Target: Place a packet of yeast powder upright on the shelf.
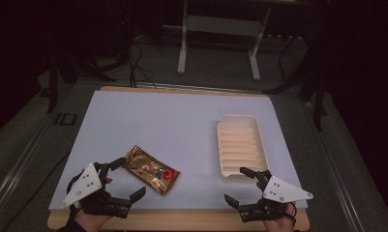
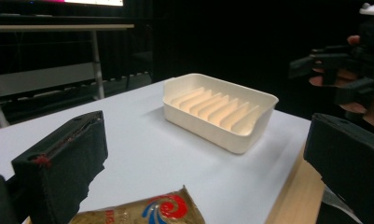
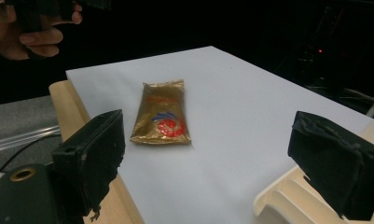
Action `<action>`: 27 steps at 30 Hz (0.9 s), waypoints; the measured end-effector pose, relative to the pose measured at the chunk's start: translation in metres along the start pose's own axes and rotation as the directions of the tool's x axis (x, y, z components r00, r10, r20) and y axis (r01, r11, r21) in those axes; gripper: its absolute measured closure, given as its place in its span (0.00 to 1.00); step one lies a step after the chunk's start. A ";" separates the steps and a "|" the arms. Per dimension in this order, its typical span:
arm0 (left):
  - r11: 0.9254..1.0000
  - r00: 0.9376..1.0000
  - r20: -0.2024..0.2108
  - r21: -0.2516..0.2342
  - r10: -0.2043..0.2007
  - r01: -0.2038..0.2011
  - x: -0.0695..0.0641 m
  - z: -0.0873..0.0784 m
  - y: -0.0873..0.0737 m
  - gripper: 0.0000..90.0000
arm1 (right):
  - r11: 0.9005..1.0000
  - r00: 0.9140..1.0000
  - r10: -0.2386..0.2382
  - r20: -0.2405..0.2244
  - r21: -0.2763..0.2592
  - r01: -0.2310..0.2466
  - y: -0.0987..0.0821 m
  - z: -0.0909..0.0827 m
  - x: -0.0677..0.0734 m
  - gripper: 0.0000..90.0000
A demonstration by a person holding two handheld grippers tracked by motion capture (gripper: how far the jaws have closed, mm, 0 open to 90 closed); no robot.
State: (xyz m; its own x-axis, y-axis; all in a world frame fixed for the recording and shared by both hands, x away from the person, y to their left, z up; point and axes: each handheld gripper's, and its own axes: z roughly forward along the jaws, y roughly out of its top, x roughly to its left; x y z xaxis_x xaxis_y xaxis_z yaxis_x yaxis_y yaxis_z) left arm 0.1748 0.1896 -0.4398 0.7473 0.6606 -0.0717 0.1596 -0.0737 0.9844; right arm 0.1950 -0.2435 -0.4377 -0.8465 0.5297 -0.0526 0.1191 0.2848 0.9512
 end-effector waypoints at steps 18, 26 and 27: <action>0.994 0.991 -0.128 0.096 -0.036 0.049 0.057 0.018 -0.009 0.00 | 1.000 1.000 0.003 0.026 -0.017 -0.003 0.003 0.003 0.006 0.12; 0.977 0.981 -0.172 0.176 -0.090 0.120 0.083 0.029 -0.032 0.02 | 1.000 0.999 0.020 0.038 -0.019 -0.019 0.001 0.004 0.003 0.12; 0.977 0.981 -0.172 0.176 -0.090 0.120 0.083 0.029 -0.032 0.05 | 1.000 0.999 0.020 0.038 -0.019 -0.019 0.001 0.004 0.003 0.12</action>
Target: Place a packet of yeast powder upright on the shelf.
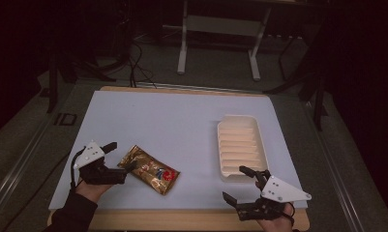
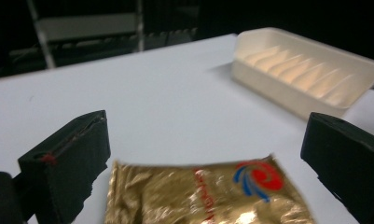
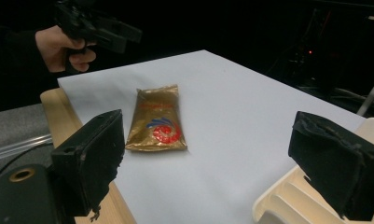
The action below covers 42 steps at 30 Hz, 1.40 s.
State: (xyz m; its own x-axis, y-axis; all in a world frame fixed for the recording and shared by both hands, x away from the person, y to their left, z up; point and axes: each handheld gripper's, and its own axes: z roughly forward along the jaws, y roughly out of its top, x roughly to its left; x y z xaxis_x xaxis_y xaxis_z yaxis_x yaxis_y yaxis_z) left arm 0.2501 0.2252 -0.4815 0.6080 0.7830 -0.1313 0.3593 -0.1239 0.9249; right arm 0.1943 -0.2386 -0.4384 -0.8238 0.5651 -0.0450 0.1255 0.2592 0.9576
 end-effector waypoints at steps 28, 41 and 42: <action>0.942 0.980 -0.189 0.312 -0.065 0.123 0.038 0.039 -0.049 0.38 | 1.000 1.000 0.009 -0.021 0.019 -0.008 -0.004 0.002 -0.001 0.12; 0.920 0.972 -0.235 0.384 0.012 0.081 0.028 0.048 -0.054 0.42 | 1.000 1.000 0.012 -0.026 0.027 -0.011 -0.004 0.003 0.000 0.12; 0.919 0.971 -0.237 0.385 0.010 0.085 0.027 0.048 -0.054 0.43 | 1.000 1.000 0.013 -0.028 0.028 -0.012 -0.004 0.003 0.000 0.12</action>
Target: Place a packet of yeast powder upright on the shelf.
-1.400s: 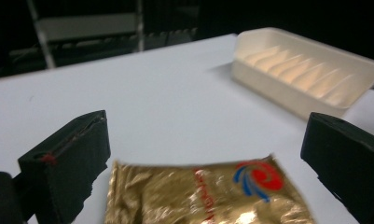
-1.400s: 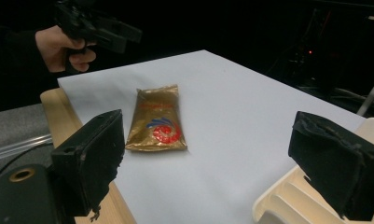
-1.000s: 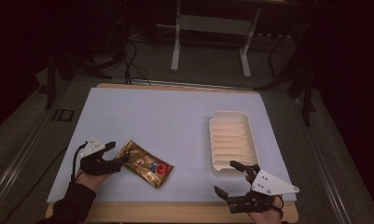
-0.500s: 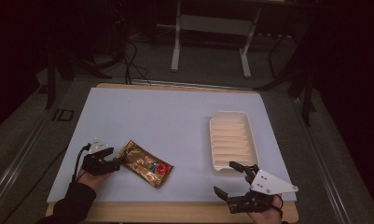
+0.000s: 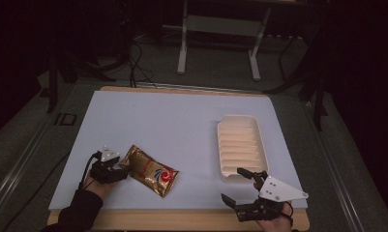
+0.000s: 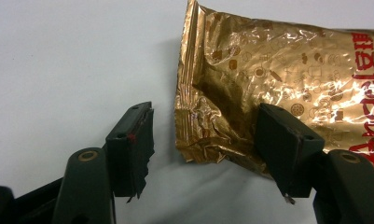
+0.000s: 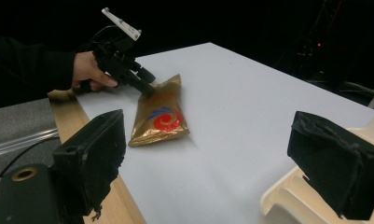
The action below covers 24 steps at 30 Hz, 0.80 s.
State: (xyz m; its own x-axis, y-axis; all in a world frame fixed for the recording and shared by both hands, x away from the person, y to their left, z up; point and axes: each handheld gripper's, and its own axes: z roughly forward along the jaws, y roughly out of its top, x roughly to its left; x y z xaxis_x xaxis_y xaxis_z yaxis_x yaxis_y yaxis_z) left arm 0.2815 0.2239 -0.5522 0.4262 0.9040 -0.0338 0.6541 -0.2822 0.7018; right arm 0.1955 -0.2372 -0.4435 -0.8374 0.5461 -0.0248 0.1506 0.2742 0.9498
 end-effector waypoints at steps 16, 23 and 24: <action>0.999 1.000 -0.003 0.034 -0.009 0.009 -0.015 -0.001 0.007 0.90 | 1.000 1.000 0.006 -0.009 0.010 -0.006 -0.001 0.002 0.000 0.12; 1.000 1.000 -0.005 0.018 -0.018 0.018 -0.017 -0.005 0.010 0.98 | 1.000 1.000 0.011 -0.002 0.004 -0.011 -0.001 0.000 -0.002 0.15; 1.000 1.000 -0.006 0.010 -0.012 0.012 -0.018 -0.007 0.012 0.98 | 1.000 1.000 0.016 -0.002 0.001 -0.016 0.000 -0.001 -0.002 0.15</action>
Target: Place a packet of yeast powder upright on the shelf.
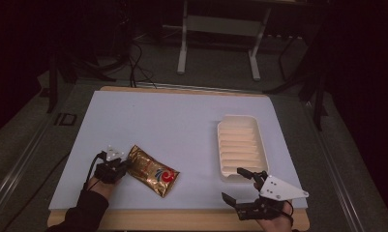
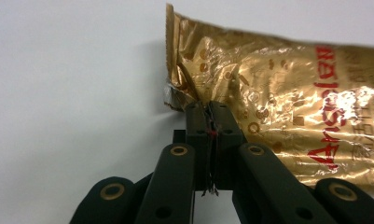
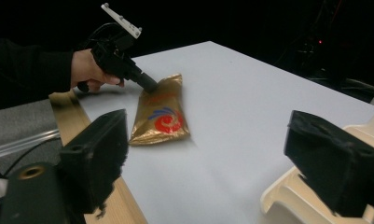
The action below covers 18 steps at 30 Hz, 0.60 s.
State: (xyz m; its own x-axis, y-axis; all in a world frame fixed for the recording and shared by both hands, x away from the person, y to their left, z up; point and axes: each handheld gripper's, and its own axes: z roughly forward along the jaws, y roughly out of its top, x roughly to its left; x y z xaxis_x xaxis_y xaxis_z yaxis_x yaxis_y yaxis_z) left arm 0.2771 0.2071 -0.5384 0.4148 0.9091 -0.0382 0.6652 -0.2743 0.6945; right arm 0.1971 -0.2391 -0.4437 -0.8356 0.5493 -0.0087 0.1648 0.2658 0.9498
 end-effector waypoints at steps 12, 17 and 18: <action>0.981 0.994 -0.023 -0.157 0.108 -0.111 -0.016 -0.032 0.022 0.99 | 0.999 1.000 -0.026 0.004 -0.025 0.027 0.001 -0.006 -0.003 0.15; 0.966 0.989 -0.006 -0.217 0.146 -0.144 -0.026 -0.046 0.034 0.99 | 0.998 0.999 -0.034 0.011 -0.043 0.034 0.001 -0.008 -0.004 0.15; 0.961 0.987 0.002 -0.230 0.158 -0.154 -0.028 -0.048 0.036 0.99 | 0.998 0.999 -0.035 0.019 -0.046 0.036 0.001 -0.008 -0.005 0.15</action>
State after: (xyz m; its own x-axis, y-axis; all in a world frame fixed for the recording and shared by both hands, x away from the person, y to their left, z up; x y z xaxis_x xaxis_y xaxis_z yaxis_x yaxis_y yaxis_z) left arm 0.2594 0.1871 -0.4777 0.5162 0.8535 0.0705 0.4327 -0.3310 0.8385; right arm 0.1971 -0.2480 -0.4401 -0.8308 0.5545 -0.0479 0.1103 0.2484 0.9624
